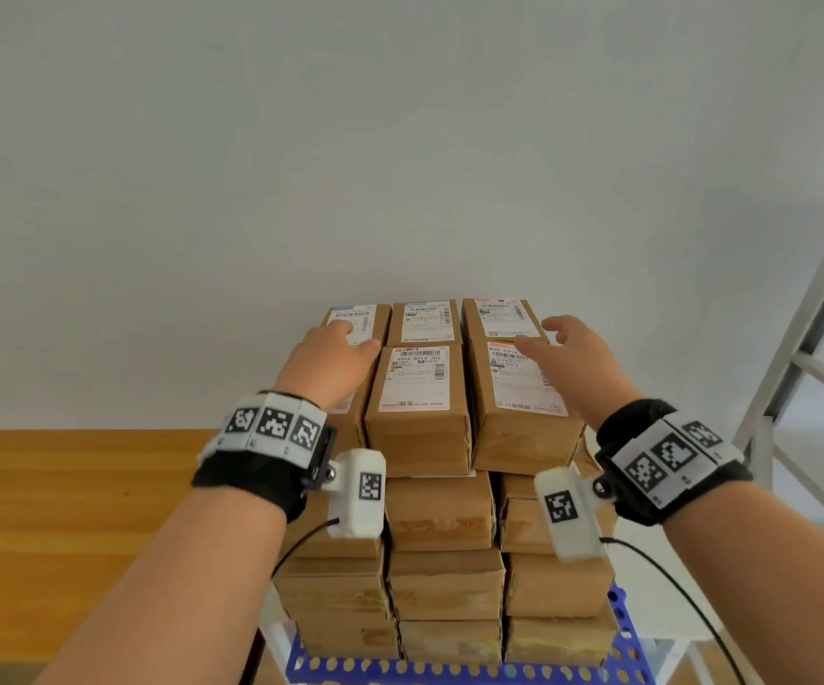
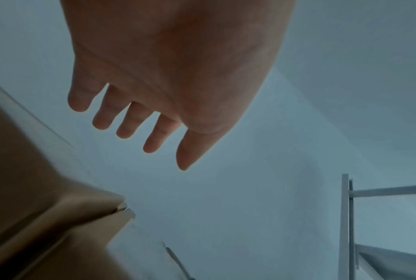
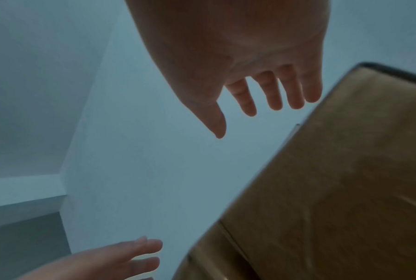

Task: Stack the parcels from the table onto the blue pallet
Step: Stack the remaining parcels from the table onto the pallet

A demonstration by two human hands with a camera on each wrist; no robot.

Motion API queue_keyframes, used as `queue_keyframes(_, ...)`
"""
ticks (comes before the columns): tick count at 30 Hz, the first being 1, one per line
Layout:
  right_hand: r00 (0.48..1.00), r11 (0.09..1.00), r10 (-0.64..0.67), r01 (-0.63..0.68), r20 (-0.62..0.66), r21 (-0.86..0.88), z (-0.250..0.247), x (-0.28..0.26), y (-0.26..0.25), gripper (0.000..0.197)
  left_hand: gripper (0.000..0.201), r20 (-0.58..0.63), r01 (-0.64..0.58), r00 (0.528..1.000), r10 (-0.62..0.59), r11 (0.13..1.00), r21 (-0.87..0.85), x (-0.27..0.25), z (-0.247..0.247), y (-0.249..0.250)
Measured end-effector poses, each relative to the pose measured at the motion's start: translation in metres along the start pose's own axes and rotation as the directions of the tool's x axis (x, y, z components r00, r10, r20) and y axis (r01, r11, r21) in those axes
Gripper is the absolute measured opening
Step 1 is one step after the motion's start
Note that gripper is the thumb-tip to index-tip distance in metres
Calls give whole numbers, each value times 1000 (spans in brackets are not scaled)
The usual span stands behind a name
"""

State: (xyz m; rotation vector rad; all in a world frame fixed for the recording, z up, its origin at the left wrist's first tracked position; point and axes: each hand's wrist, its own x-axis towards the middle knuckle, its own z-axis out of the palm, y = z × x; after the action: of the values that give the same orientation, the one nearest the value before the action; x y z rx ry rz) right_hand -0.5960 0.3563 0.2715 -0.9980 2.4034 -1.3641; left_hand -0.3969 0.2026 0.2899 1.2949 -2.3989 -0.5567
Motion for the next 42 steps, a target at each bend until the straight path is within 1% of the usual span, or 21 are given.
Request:
queue_keyframes(3, 998, 998, 6, -3, 63, -59, 0, 16, -20, 59, 50, 74, 7, 997, -8, 1000, 15, 20, -15, 7)
queue_keyframes(6, 989, 991, 32, -13, 143, -132, -1, 35, -45, 55, 22, 172, 19, 984, -40, 993, 120, 43, -23, 12)
queue_keyframes(7, 985, 986, 58, -31, 165, -162, -1, 42, -53, 53, 21, 208, 18, 977, -53, 987, 163, 49, -25, 15)
queue_keyframes(8, 979, 980, 88, -52, 182, -194, -2, 50, -58, 52, 25, 241, 16, 968, -66, 978, 206, 55, -28, 18)
queue_keyframes(10, 969, 956, 138, -75, 207, -284, -2, 63, -63, 51, 33, 270, 18, 958, -98, 959, 284, 66, -30, 23)
queue_keyframes(14, 946, 864, 205, -54, 253, -500, 5, 85, -62, 56, 41, 293, 5, 946, -139, 911, 413, 81, -33, 30)
queue_keyframes(19, 928, 807, 264, -64, 263, -586, 18, 103, -58, 62, 45, 323, 1, 927, -192, 862, 507, 96, -29, 28)
queue_keyframes(24, 928, 767, 278, -60, 246, -639, 26, 109, -51, 62, 43, 327, 13, 923, -204, 865, 501, 101, -28, 26)
queue_keyframes(33, 933, 762, 247, -20, 262, -648, 30, 106, -51, 60, 43, 327, 14, 924, -200, 870, 493, 100, -28, 25)
queue_keyframes(35, 935, 774, 247, -34, 253, -632, 27, 104, -51, 60, 43, 319, 22, 926, -202, 872, 489, 98, -30, 25)
queue_keyframes(39, 946, 838, 239, -86, 221, -538, 18, 100, -54, 58, 44, 301, 26, 934, -191, 879, 476, 93, -37, 29)
queue_keyframes(42, 952, 869, 226, -100, 209, -485, 11, 95, -58, 57, 46, 284, 19, 943, -170, 884, 466, 83, -47, 37)
